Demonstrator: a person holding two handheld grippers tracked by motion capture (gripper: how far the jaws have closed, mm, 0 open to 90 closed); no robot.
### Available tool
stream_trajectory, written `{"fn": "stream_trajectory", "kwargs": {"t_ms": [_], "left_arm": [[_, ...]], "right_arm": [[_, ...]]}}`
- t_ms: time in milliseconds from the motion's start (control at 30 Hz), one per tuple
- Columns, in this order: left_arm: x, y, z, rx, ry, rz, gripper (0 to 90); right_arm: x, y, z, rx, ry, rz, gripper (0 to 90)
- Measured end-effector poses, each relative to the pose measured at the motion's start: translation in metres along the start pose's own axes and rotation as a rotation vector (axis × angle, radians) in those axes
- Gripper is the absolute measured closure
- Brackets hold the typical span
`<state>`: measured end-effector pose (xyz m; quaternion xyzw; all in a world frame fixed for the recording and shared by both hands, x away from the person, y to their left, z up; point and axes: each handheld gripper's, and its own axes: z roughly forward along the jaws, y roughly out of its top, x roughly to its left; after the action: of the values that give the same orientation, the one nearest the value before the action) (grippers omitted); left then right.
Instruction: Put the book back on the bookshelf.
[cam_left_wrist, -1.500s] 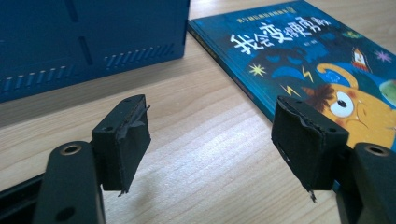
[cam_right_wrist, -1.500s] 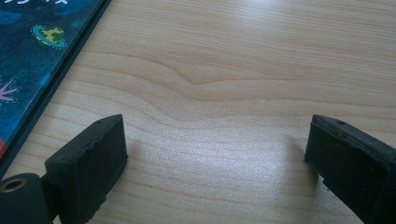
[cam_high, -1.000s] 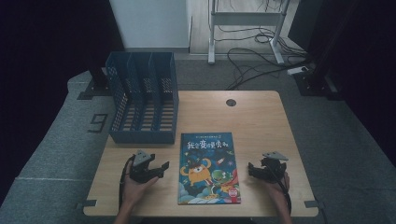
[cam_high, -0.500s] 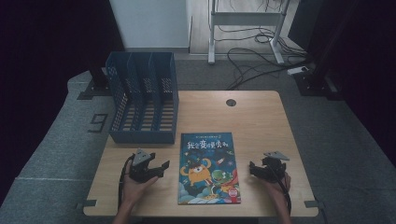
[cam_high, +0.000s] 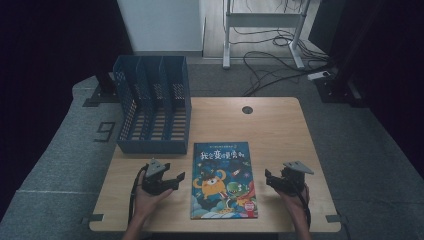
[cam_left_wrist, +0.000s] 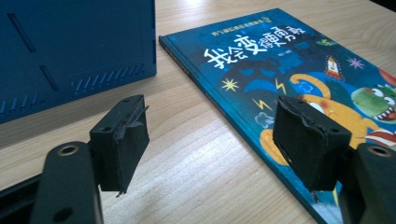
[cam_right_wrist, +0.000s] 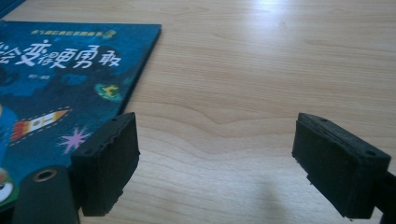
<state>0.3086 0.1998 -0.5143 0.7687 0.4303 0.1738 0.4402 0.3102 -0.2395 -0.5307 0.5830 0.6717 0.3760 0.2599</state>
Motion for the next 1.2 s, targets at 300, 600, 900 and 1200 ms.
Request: {"fn": "stream_trajectory", "kwargs": {"t_ms": [300,600,900,1200], "left_arm": [[-0.003,0.001,0.000,0.002,-0.002,-0.002,26.4],[-0.008,0.003,0.007,0.016,0.004,-0.004,26.5],[-0.010,0.024,0.019,0.005,-0.009,-0.042,26.6],[-0.019,0.011,0.019,0.043,-0.014,-0.004,25.2]], "right_arm": [[0.011,0.004,0.000,-0.012,0.030,-0.015,14.2],[0.015,0.013,0.001,-0.027,0.053,-0.005,14.5],[0.028,0.039,0.004,-0.054,0.085,-0.019,14.8],[0.047,0.030,0.010,-0.042,0.153,-0.016,14.7]]}}
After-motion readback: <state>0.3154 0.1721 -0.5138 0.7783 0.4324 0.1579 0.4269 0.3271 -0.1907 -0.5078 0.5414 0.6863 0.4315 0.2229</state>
